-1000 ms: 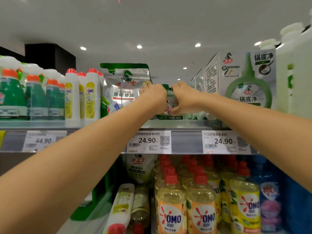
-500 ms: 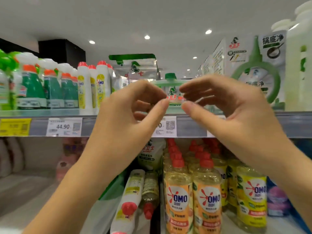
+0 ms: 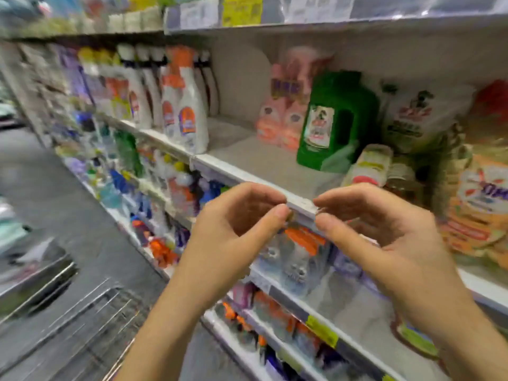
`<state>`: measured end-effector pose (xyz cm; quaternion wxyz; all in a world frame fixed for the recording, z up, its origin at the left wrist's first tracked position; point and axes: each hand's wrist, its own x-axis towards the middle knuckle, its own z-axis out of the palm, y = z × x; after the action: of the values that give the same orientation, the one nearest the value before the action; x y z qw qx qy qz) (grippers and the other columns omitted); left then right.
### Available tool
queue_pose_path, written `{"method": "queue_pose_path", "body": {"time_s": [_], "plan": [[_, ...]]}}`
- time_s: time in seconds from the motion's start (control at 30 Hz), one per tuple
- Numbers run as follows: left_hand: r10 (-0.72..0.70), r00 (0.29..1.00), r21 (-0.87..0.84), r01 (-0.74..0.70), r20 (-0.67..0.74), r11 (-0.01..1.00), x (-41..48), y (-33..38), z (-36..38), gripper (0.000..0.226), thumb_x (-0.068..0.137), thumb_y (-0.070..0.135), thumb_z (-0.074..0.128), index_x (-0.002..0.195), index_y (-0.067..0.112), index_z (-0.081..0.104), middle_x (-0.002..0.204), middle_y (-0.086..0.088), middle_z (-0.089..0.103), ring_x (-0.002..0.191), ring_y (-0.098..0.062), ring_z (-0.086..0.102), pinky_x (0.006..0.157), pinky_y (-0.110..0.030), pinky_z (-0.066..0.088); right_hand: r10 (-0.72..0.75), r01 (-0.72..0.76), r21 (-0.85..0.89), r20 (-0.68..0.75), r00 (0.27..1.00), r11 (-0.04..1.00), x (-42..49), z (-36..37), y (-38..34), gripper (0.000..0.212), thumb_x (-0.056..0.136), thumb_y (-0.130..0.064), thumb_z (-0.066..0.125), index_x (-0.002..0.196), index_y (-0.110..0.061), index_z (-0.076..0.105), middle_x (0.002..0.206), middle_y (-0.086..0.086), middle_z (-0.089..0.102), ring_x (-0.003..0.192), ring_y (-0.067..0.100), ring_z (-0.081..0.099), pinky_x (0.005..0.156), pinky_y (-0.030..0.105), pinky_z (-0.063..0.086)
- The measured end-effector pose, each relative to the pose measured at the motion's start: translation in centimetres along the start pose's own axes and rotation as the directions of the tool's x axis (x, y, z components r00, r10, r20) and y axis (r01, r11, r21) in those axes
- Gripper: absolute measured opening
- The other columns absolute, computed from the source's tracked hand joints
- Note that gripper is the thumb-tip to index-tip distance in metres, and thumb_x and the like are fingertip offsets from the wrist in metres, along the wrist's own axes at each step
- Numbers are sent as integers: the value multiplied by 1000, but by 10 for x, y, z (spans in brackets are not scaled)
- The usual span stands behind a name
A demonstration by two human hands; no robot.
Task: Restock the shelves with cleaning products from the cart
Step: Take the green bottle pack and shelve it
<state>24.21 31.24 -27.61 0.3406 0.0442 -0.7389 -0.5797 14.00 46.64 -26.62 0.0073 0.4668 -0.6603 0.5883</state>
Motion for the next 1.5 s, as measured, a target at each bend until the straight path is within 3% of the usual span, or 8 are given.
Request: {"method": "queue_pose_path", "body": {"time_s": [0.33, 0.47, 0.57, 1.0, 1.1, 1.23, 1.4, 1.5], "plan": [[-229, 870, 86, 294, -436, 952, -89, -35, -198, 10, 82, 20, 68, 91, 16, 69, 86, -2, 73, 82, -24, 69, 75, -29, 55, 72, -170, 294, 317, 946, 941, 25, 232, -10, 22, 70, -34, 70, 87, -19, 71, 81, 1, 72, 72, 11, 66, 66, 16, 52], [-260, 772, 87, 376, -581, 922, -128, -42, -301, 14, 77, 26, 69, 90, 18, 68, 85, 3, 73, 82, -16, 69, 76, -24, 54, 56, -262, 379, 475, 878, 888, 33, 350, -22, 25, 66, -35, 70, 89, -25, 72, 84, 2, 72, 75, 10, 67, 70, 15, 52], [-267, 698, 79, 421, -665, 903, -152, -47, -364, 10, 83, 13, 70, 91, 18, 68, 82, 8, 71, 76, -3, 65, 70, -13, 49, 12, -315, 420, 584, 812, 851, 38, 424, -33, 23, 65, -30, 77, 87, -27, 72, 80, 2, 72, 62, 4, 62, 54, 10, 47], [-354, 451, -38, 574, -819, 818, -171, -94, -537, 12, 83, 14, 70, 94, 20, 68, 88, 10, 71, 80, -1, 66, 69, -9, 49, -55, -350, 329, 792, 608, 877, 105, 633, -31, 27, 66, -39, 73, 91, -29, 71, 85, 0, 72, 79, 12, 68, 72, 17, 52], [-369, 375, -69, 616, -850, 785, -160, -117, -575, 13, 83, 12, 70, 93, 20, 67, 86, 10, 71, 80, 1, 66, 69, -9, 50, -97, -322, 309, 840, 534, 895, 135, 685, -26, 29, 66, -42, 73, 94, -33, 70, 88, -1, 70, 82, 12, 67, 71, 21, 54], [-334, 282, -55, 685, -900, 727, -145, -152, -634, 15, 83, 11, 70, 96, 19, 65, 91, 6, 69, 81, -3, 65, 71, -16, 53, -126, -260, 223, 930, 344, 939, 180, 775, -16, 31, 69, -44, 76, 97, -35, 66, 93, -11, 65, 82, 9, 63, 67, 18, 51], [-424, 132, -115, 854, -896, 508, -134, -208, -707, 28, 85, 25, 70, 108, 30, 56, 108, 13, 57, 96, -10, 60, 88, -39, 54, -54, 11, 53, 990, 130, 999, 205, 908, 19, 34, 78, -27, 78, 105, -24, 58, 104, -1, 61, 85, 13, 58, 73, 20, 46], [-429, 73, -103, 922, -900, 374, -138, -245, -740, 42, 84, 27, 71, 119, 33, 49, 116, 14, 46, 108, -12, 53, 99, -38, 48, 41, 173, -52, 997, 71, 984, 191, 966, 46, 39, 80, -24, 76, 114, -16, 57, 113, 6, 60, 95, 16, 54, 77, 25, 41]]}}
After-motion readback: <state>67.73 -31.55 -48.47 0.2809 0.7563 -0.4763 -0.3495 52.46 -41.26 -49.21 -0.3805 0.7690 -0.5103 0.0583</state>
